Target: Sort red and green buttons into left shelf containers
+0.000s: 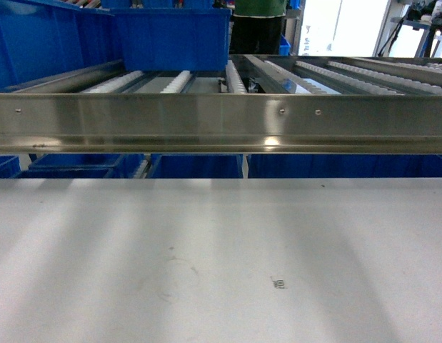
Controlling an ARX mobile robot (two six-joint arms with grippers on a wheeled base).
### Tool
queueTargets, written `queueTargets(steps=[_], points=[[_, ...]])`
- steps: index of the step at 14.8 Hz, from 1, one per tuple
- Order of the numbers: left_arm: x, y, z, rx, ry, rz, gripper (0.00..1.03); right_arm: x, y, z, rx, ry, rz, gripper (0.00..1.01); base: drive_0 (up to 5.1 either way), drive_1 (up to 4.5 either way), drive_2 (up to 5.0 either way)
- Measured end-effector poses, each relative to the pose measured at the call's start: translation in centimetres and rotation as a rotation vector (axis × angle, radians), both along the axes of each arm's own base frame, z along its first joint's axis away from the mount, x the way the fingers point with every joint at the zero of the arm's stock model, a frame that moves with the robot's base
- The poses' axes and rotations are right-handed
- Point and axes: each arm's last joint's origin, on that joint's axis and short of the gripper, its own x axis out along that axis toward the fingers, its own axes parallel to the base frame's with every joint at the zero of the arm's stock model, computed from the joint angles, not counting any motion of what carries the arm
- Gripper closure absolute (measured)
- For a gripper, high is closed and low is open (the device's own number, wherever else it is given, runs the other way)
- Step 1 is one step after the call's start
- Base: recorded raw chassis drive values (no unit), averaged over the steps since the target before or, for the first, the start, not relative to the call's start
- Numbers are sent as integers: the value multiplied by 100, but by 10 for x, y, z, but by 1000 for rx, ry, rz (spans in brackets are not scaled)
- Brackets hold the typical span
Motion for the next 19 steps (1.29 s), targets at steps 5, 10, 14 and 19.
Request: queueTargets(steps=[5, 10, 14, 19], points=[[0, 0, 0, 0, -2, 0, 79, 0, 0, 0, 0, 0, 0, 75, -479, 118, 361], [0, 0, 0, 0, -3, 2, 79, 0, 0, 0, 0, 1, 0, 75, -482, 115, 358], [0, 0, 0, 0, 0, 3, 79, 0, 0, 0, 0, 1, 0, 75, -490, 175, 296], [0, 0, 0, 0, 1, 2, 79, 0, 0, 0, 0, 1, 0, 75, -492, 244, 244]])
